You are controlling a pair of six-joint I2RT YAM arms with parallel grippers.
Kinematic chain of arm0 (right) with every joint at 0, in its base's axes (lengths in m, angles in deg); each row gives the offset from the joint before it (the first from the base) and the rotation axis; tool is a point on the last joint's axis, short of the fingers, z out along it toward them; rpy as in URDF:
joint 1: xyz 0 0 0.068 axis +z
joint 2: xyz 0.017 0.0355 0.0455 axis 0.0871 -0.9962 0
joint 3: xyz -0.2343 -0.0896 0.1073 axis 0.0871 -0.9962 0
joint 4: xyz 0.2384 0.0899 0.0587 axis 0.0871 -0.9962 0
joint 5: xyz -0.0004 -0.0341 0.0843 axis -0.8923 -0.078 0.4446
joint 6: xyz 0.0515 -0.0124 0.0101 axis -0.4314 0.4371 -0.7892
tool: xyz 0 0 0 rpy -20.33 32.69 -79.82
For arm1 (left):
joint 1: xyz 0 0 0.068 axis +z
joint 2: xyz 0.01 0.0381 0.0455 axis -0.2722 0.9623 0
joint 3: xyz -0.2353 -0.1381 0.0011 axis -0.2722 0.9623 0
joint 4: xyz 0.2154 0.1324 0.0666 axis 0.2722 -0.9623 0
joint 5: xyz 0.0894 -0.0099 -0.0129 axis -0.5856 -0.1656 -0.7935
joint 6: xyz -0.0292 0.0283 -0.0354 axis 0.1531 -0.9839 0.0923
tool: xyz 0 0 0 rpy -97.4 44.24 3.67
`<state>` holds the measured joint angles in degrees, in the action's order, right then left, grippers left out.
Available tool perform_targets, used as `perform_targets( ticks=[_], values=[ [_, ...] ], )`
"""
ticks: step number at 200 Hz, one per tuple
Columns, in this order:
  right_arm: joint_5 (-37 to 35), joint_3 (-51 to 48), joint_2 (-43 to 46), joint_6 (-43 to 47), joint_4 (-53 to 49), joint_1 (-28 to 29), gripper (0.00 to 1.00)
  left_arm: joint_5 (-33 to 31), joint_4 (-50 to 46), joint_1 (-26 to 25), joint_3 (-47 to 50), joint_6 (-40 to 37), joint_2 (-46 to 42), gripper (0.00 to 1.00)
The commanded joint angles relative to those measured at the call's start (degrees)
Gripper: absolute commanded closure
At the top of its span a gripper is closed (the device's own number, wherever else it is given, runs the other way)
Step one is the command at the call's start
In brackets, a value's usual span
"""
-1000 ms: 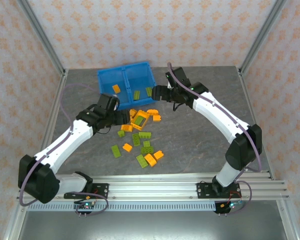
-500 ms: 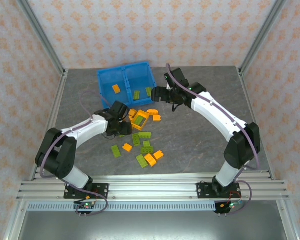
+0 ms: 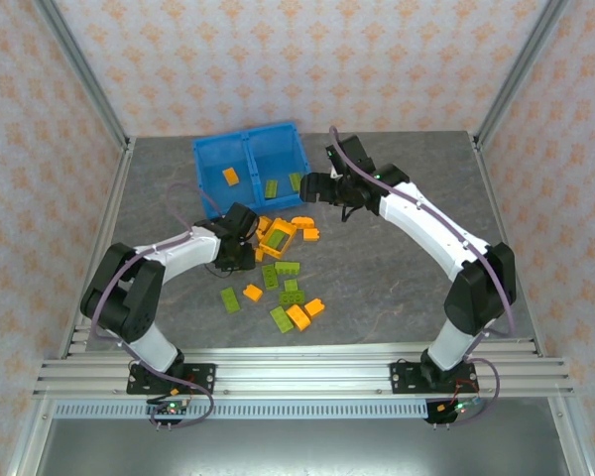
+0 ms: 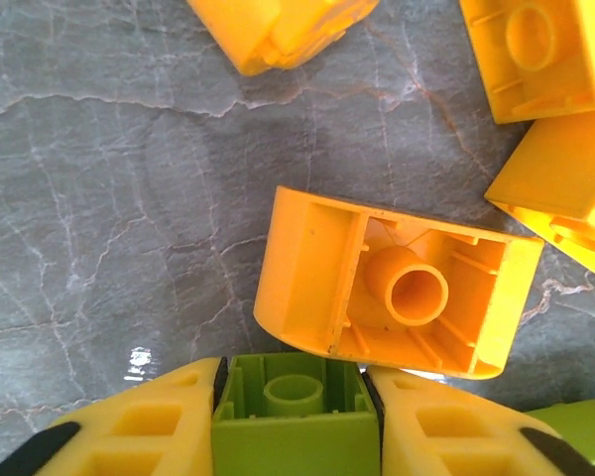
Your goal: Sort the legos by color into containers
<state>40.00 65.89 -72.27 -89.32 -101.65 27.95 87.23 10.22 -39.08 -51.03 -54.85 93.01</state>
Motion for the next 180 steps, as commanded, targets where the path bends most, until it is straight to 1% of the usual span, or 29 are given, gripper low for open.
perform_targets(
  ticks=[1, 15, 30, 42, 52, 79, 129, 154, 180],
  values=[
    [-1.2, -0.5, 1.6, -0.7, -1.1, -0.4, 0.10, -2.0, -2.2, -0.6, -1.4, 0.4, -4.1, 0.70],
    [-1.5, -0.3, 1.8, -0.6, -1.2, -0.4, 0.10, -1.0, -3.8, -0.6, -4.8, 0.1, -8.1, 0.71],
    [-2.1, -0.4, 2.4, -0.6, -1.0, -0.4, 0.10, -0.2, -3.5, -0.5, -10.1, -0.9, -11.3, 0.71],
    [-3.0, -0.8, 3.0, -0.8, -0.5, -0.4, 0.10, -0.4, -3.0, -0.5, -16.2, -2.6, -11.0, 0.71],
    [-4.0, -1.2, 3.7, -0.9, 0.0, -0.4, 0.10, -0.8, -2.8, -0.6, -22.2, -4.7, -9.0, 0.71],
    [-5.2, -2.2, 5.3, -1.7, -0.1, -0.4, 0.10, -3.5, -3.4, -0.5, -39.7, -10.7, 2.0, 0.71],
    [-6.7, -5.9, 9.9, -3.2, -0.3, -0.5, 0.10, -7.3, -7.2, -0.5, -68.1, -16.8, 26.7, 0.72],
    [-7.9, -7.2, 11.8, -3.5, -0.8, -0.5, 0.10, -9.2, -8.3, -0.4, -77.4, -18.0, 36.8, 0.72],
    [-8.5, -8.0, 13.3, -3.6, -1.5, -0.5, 0.10, -6.5, -8.3, 0.6, -82.9, -16.5, 44.7, 0.72]
  ],
)
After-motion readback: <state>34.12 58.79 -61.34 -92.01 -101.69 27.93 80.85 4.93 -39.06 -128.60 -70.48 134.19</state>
